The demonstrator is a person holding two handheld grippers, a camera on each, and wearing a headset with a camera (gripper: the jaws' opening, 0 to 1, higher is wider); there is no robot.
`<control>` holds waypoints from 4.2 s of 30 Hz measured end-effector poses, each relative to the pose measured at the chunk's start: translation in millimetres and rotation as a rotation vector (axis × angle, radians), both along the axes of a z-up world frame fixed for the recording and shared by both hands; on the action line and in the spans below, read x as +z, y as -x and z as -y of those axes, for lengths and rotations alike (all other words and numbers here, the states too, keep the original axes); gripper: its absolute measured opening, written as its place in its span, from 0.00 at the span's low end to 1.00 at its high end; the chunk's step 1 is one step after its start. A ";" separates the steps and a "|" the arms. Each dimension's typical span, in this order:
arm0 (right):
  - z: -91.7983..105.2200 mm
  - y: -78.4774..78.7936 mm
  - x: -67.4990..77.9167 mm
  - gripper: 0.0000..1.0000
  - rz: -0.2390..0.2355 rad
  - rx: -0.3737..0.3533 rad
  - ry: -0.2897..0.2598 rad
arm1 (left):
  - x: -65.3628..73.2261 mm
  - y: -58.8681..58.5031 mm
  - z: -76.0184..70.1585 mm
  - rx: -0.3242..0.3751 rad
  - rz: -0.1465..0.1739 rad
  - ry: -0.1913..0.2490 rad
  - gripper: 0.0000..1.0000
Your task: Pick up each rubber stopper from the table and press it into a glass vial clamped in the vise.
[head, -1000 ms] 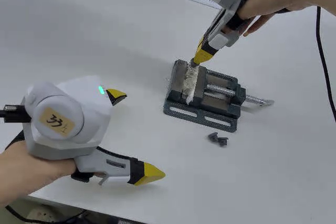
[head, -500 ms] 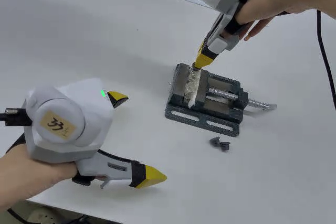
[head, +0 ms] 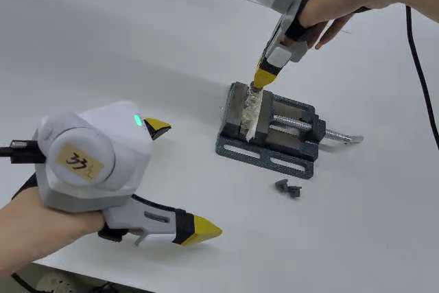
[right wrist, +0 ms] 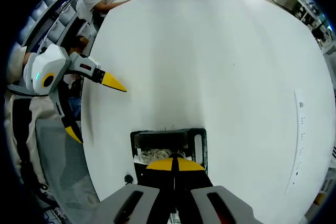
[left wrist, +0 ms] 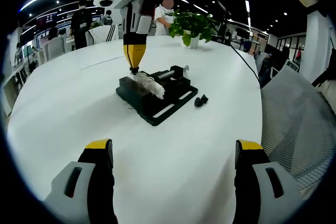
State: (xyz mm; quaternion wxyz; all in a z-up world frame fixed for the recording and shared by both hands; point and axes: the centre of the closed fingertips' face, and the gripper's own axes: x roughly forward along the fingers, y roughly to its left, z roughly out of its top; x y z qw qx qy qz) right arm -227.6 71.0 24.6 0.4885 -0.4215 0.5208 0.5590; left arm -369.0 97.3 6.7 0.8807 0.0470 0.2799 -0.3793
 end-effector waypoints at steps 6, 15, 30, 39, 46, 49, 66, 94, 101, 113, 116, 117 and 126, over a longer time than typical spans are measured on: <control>1.4 6.7 -0.3 0.00 0.005 0.002 0.011 | -1.6 2.1 -4.8 0.006 -0.004 -0.008 0.96; 1.5 0.9 -0.5 0.00 0.013 -0.020 0.041 | 6.7 0.3 -6.9 0.017 0.013 -0.005 0.97; 1.2 6.3 3.2 0.00 0.045 -0.046 0.008 | 35.4 -9.2 -22.0 0.056 0.073 -0.010 0.97; 3.4 2.8 4.2 0.00 0.065 -0.085 -0.124 | 45.8 -17.2 -24.1 0.084 0.099 -0.012 0.97; 0.8 2.9 4.4 0.00 0.101 -0.072 -0.175 | 46.4 -19.8 -25.0 0.100 0.101 -0.007 0.97; 1.3 1.2 4.1 0.00 0.117 -0.074 -0.207 | 47.3 -20.5 -23.9 0.107 0.104 -0.005 0.97; 2.4 9.2 5.5 0.12 0.134 -0.137 -0.357 | 49.1 -18.8 -23.0 0.107 0.103 -0.011 0.97; 73.4 65.8 13.1 0.45 0.191 -0.182 -0.481 | 51.6 -14.9 -27.2 0.116 0.087 -0.013 0.97; 86.4 80.0 11.6 0.41 0.185 -0.220 -0.498 | 52.2 -13.4 -21.2 0.107 0.082 -0.012 0.97; 107.6 100.2 -18.2 0.26 0.142 -0.230 -0.467 | 51.0 -12.4 -18.0 0.094 0.073 -0.015 0.97; 110.9 100.7 -24.0 0.19 0.162 -0.174 -0.457 | 49.8 -11.6 -17.2 0.093 0.069 -0.016 0.96; 110.3 100.2 -24.3 0.17 0.165 -0.159 -0.461 | 49.9 -11.3 -16.8 0.093 0.067 -0.014 0.96; 110.8 104.1 -35.5 0.09 0.159 -0.088 -0.414 | 47.0 -9.5 -16.1 0.097 0.058 -0.012 0.96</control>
